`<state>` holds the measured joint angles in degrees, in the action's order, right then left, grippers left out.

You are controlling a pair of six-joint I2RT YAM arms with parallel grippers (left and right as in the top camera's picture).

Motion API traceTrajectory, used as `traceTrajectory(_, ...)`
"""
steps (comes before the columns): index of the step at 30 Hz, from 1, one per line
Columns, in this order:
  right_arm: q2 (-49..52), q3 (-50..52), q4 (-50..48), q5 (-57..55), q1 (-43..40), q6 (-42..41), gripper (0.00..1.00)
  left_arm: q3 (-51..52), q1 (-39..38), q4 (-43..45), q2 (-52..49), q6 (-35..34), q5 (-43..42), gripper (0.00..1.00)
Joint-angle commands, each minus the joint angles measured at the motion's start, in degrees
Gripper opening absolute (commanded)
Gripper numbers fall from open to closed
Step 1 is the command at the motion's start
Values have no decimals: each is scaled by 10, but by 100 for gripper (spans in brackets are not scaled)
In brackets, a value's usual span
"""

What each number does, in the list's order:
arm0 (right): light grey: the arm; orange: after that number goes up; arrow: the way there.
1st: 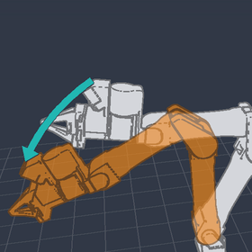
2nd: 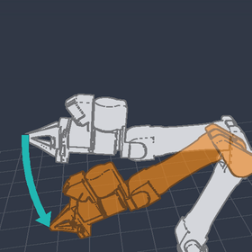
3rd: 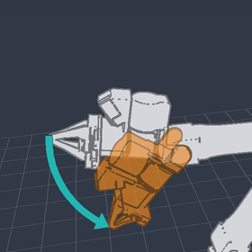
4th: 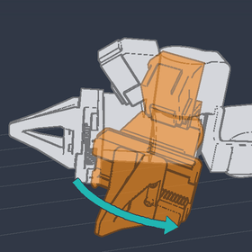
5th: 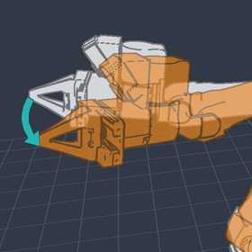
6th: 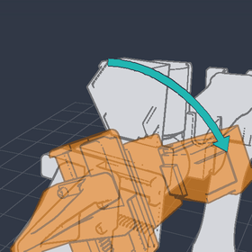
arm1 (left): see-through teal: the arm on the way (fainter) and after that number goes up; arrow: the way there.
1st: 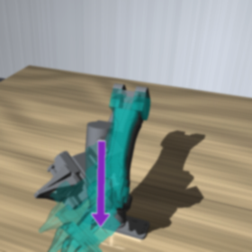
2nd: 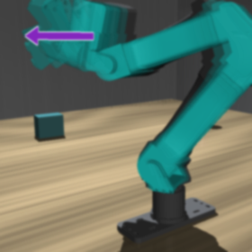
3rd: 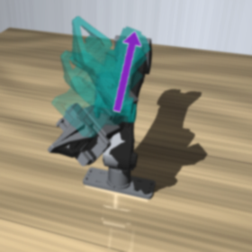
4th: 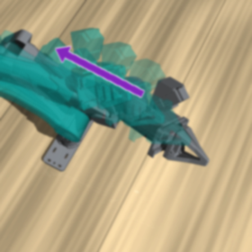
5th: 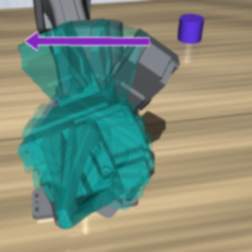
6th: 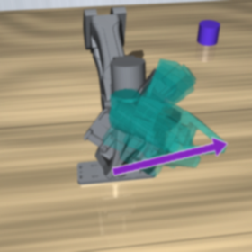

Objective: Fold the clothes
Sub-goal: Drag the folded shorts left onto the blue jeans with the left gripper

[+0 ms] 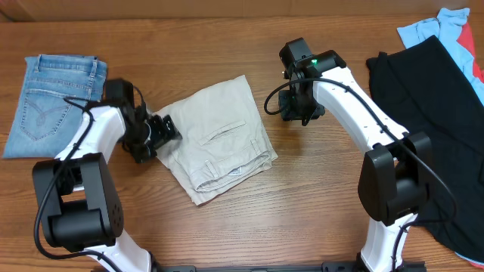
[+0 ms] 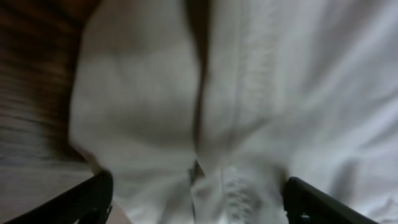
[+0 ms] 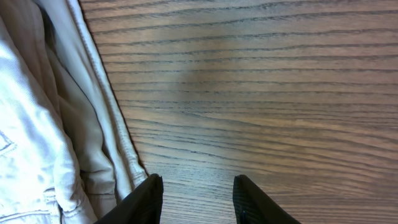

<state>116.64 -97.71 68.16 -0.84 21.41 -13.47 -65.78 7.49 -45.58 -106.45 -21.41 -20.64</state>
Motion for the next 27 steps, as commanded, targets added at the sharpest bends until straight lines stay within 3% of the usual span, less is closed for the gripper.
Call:
traceTrajectory(1, 2, -8, -4, -2, 1, 0, 40, 50, -5, 56, -4, -20, -50, 95)
traceTrajectory(7, 2, -8, -3, -2, 1, 0, 41, 113, -20, 195, -5, -30, -99, 99)
traceTrajectory(14, 2, -8, -2, -2, 1, -1, 40, 120, -39, 257, -5, -34, -130, 89)
traceTrajectory(17, 2, -8, -2, -1, 1, -1, 40, 120, -49, 296, -5, -35, -136, 71)
traceTrajectory(21, 2, -8, -2, -2, 1, -1, 40, 120, -58, 328, -5, -35, -139, 56)
traceTrajectory(23, 2, -8, -2, -2, 1, -1, 40, 120, -59, 335, -5, -34, -139, 39)
traceTrajectory(27, 2, -8, -2, -2, 1, -1, 41, 112, -52, 342, -5, -18, -133, 16)
